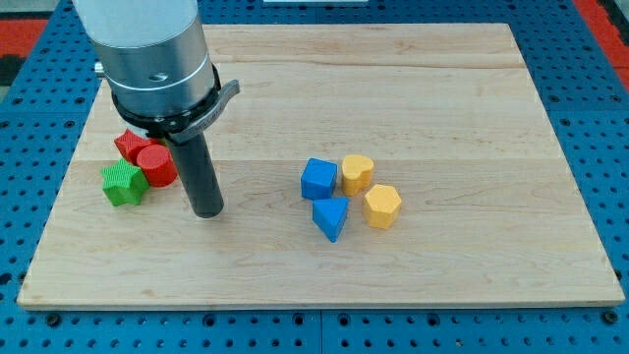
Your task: Separate the green circle from the red star
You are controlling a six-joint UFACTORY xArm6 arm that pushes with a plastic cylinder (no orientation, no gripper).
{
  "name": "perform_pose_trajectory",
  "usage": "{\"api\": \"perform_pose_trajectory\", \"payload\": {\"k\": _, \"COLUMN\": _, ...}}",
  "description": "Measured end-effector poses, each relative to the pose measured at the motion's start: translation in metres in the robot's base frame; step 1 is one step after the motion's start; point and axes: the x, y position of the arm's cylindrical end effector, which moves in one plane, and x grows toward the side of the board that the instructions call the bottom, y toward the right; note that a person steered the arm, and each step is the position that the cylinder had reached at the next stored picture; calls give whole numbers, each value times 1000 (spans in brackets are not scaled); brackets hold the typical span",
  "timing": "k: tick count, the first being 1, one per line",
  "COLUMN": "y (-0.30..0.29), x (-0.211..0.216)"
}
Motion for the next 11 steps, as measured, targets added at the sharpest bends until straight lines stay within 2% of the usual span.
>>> {"api": "perform_pose_trajectory", "payload": {"k": 1, "y": -39, "x": 53}}
{"api": "perform_pose_trajectory", "payload": {"k": 2, "y": -121, "x": 22}}
{"api": "perform_pose_trajectory", "payload": {"k": 4, "y": -135, "x": -75}}
{"api": "perform_pose_trajectory", "payload": {"k": 5, "y": -126, "x": -109}}
{"api": "perform_pose_trajectory", "payload": {"k": 8, "y": -14, "x": -118}}
{"api": "perform_pose_trajectory", "payload": {"k": 9, "y": 46, "x": -122}}
{"api": "perform_pose_trajectory", "payload": {"k": 10, "y": 70, "x": -136}}
{"api": "perform_pose_trajectory", "payload": {"k": 11, "y": 70, "x": -139}}
